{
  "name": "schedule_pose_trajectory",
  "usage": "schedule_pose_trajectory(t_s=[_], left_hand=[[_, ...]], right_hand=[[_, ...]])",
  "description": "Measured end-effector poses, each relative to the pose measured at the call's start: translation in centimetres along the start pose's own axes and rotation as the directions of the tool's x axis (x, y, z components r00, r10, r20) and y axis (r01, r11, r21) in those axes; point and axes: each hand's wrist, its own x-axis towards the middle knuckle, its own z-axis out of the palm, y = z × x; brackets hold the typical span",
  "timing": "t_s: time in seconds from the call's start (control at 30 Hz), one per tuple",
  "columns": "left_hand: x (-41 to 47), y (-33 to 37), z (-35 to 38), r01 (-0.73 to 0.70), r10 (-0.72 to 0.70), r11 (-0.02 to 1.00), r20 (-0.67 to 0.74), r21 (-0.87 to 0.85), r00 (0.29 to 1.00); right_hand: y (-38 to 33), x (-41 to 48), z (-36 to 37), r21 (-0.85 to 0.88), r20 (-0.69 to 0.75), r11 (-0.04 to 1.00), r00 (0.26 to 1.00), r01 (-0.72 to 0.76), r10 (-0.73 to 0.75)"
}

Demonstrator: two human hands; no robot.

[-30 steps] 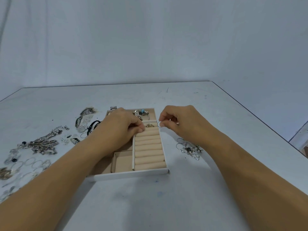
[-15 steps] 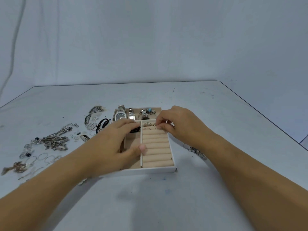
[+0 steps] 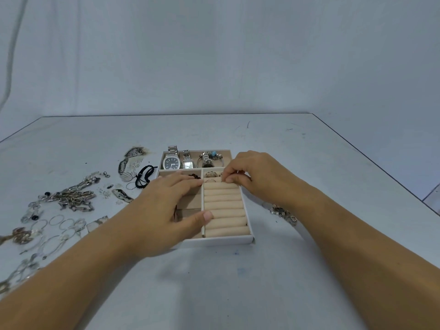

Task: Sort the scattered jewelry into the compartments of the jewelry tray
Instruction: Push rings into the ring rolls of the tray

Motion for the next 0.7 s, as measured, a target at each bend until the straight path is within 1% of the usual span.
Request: schedule_pose_trajectory(t_s=[0.1, 0.27, 0.37, 0.47, 0.53, 0.63, 0.7], left_hand=[[0.0, 0.1, 0.0, 0.002, -0.002, 1.000, 0.004, -0.002, 1.000], [0.0, 0.3, -0.1, -0.010, 0.009, 1.000, -0.014, -0.006, 1.000], [0.0, 0.3, -0.1, -0.005, 0.005, 1.000, -0.014, -0.014, 1.000], [-0.1, 0.3, -0.3, -0.011, 0.011, 1.000, -0.012, -0.019, 1.000], [0.0, 0.5, -0.3, -0.017, 0.017, 0.999, -0.019, -0.027, 1.000], [0.8, 1.2, -0.4, -0.016, 0.016, 1.000, -0.010, -0.013, 1.000], [1.8, 2.2, -0.2, -0.053, 0.053, 0.999, 0.009, 0.003, 0.999]], right_hand=[[-0.3, 0.0, -0.1, -0.001, 0.003, 1.000, 1.000, -0.003, 0.003], [-0.7, 0.7, -0.2, -0.064, 0.070, 0.996, 0.996, -0.055, 0.059], [-0.2, 0.2, -1.0, -0.013, 0.055, 0.995, 0.994, -0.097, 0.098], [1.1, -1.2, -3.4, 0.093, -0.062, 0.982, 0.984, -0.164, 0.170], [2.5, -2.2, -5.0, 0.087, -0.095, 0.969, 0.967, -0.229, 0.237], [4.5, -3.1, -6.3, 0.007, -0.061, 0.931, 0.929, -0.366, 0.366], [5.6, -3.4, -6.3, -0.034, -0.027, 0.902, 0.902, -0.431, 0.430]])
